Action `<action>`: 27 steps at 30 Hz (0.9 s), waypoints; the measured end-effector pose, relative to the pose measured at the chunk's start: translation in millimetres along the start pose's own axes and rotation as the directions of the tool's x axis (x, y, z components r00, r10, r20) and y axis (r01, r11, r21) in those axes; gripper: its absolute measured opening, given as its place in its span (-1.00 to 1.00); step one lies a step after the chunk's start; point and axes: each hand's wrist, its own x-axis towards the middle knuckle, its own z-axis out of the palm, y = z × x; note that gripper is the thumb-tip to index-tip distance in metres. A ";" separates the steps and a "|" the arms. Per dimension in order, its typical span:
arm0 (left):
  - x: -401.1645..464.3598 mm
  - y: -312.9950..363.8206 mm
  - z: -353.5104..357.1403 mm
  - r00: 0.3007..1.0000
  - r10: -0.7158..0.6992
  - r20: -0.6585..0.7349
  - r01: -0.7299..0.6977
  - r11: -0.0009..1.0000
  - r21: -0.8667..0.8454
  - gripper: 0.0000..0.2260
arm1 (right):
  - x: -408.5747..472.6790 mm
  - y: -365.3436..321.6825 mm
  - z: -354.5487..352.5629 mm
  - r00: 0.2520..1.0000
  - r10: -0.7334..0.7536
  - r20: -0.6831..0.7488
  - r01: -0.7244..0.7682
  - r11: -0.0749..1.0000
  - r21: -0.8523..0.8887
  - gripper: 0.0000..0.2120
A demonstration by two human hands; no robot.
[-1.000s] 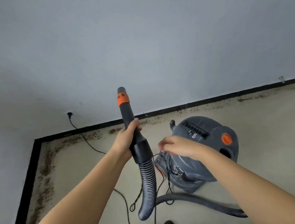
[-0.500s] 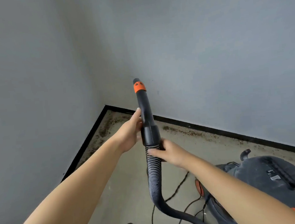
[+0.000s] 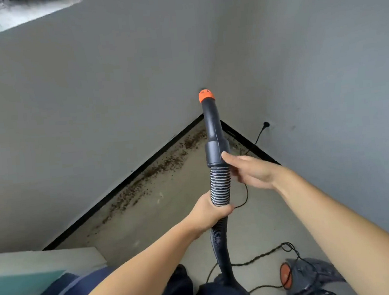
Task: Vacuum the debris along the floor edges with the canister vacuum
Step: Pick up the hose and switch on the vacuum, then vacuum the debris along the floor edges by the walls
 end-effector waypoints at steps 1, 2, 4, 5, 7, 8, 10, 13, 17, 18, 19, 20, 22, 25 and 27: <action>-0.3 -4.4 -4.5 1.000 0.001 -0.017 -0.001 1.000 0.025 -0.79 | 14.5 -12.0 -0.5 1.000 0.014 -0.006 -0.013 0.999 0.050 -0.55; -0.4 -9.6 -8.1 1.000 -0.002 -0.029 0.003 0.999 0.049 -0.79 | 31.5 -22.9 -0.8 0.998 0.019 -0.054 -0.014 0.995 0.096 -0.54; 0.5 -21.0 -14.4 0.998 -0.021 -0.060 0.026 0.996 0.086 -0.80 | 67.4 -39.3 2.0 0.979 0.047 -0.199 -0.023 0.993 0.119 -0.57; 2.2 -26.5 -17.4 0.997 -0.037 -0.069 0.044 0.995 0.093 -0.80 | 85.4 -43.1 3.3 0.961 0.057 -0.270 -0.023 0.991 0.129 -0.62; 9.9 -35.3 -22.3 0.995 -0.058 -0.075 0.063 0.995 0.071 -0.79 | 122.4 -45.4 5.1 0.931 0.091 -0.354 -0.026 0.983 0.184 -0.76; 16.3 -39.4 -24.0 0.995 -0.060 -0.084 0.063 0.997 0.038 -0.77 | 139.8 -44.6 7.4 0.928 0.118 -0.355 -0.047 0.978 0.201 -0.82; 30.9 -47.4 -25.6 0.989 -0.074 -0.131 0.064 0.995 -0.080 -0.76 | 169.5 -38.8 13.8 0.940 0.158 -0.304 -0.108 0.979 0.175 -0.86; 58.1 -73.0 -21.8 0.964 -0.136 -0.228 0.079 0.967 -0.241 -0.83 | 206.4 -13.2 17.4 0.961 0.194 -0.195 -0.183 0.980 0.073 -0.87; 89.9 -126.0 -15.4 0.918 -0.190 -0.349 0.050 0.927 -0.372 -0.82 | 245.1 49.2 20.4 0.958 0.231 -0.169 -0.245 0.967 -0.066 -0.87; 97.2 -140.8 -13.2 0.906 -0.199 -0.373 0.029 0.909 -0.415 -0.81 | 254.8 68.0 21.1 0.956 0.229 -0.183 -0.252 0.962 -0.110 -0.88; 104.2 -156.5 -9.9 0.895 -0.210 -0.394 0.013 0.894 -0.447 -0.81 | 265.3 87.4 22.0 0.953 0.234 -0.193 -0.265 0.952 -0.154 -0.90; 111.6 -174.6 -5.5 0.885 -0.226 -0.407 0.006 0.880 -0.474 -0.82 | 277.3 108.0 22.6 0.950 0.246 -0.195 -0.283 0.939 -0.197 -0.92; 126.2 -217.4 2.7 0.879 -0.260 -0.400 0.007 0.846 -0.534 -0.85 | 303.7 152.8 23.2 0.940 0.282 -0.193 -0.326 0.909 -0.261 -0.94; 146.6 -287.6 1.8 0.885 -0.294 -0.362 0.039 0.820 -0.571 -0.85 | 348.1 228.2 21.4 0.909 0.361 -0.210 -0.410 0.867 -0.282 -0.92; 155.0 -339.4 -2.5 0.891 -0.312 -0.330 0.094 0.838 -0.538 -0.87 | 372.5 286.7 19.2 0.881 0.418 -0.222 -0.466 0.847 -0.254 -0.91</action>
